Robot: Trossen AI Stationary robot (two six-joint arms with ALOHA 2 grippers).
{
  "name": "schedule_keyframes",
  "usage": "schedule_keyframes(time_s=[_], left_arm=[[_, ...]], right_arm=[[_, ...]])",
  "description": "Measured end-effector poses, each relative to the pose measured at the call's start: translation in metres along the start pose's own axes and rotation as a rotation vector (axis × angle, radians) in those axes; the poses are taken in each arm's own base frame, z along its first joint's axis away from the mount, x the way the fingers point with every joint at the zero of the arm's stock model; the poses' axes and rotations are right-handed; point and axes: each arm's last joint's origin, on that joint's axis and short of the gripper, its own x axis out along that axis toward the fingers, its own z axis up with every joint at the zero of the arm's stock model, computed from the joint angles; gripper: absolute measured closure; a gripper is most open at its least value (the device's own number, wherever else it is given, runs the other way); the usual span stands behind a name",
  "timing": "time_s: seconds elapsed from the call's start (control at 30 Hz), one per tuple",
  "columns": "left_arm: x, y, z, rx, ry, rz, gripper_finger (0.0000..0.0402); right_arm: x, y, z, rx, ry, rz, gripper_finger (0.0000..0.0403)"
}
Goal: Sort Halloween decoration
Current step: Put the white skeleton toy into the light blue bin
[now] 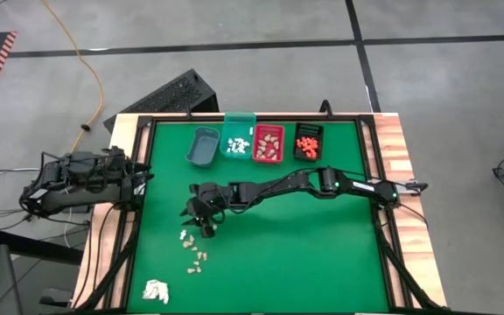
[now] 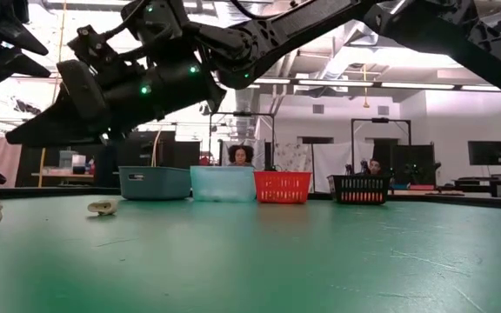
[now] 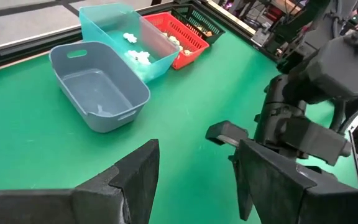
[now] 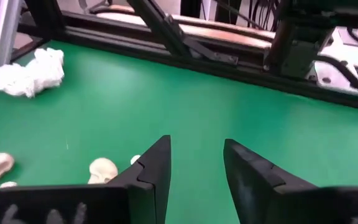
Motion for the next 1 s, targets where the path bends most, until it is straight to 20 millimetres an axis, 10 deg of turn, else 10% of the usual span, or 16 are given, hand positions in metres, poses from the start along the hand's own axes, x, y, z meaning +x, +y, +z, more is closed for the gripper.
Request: schedule_keyframes(time_s=[0.4,0.77,1.0], left_arm=[[0.004,0.0,-0.005,-0.097,0.109,0.007,0.0202],[0.055,-0.016,0.001,-0.172,0.433,0.177,0.0384],[0.092,-0.028,-0.002,-0.138,0.656,0.187,0.0401]], right_arm=[[-0.017,-0.007,0.021,0.143,0.013,-0.001,0.0278],[-0.173,-0.015,0.166,-0.019,-0.02,-0.333,0.0315],[-0.282,0.001,0.228,-0.087,-0.126,-0.552,0.0353]])
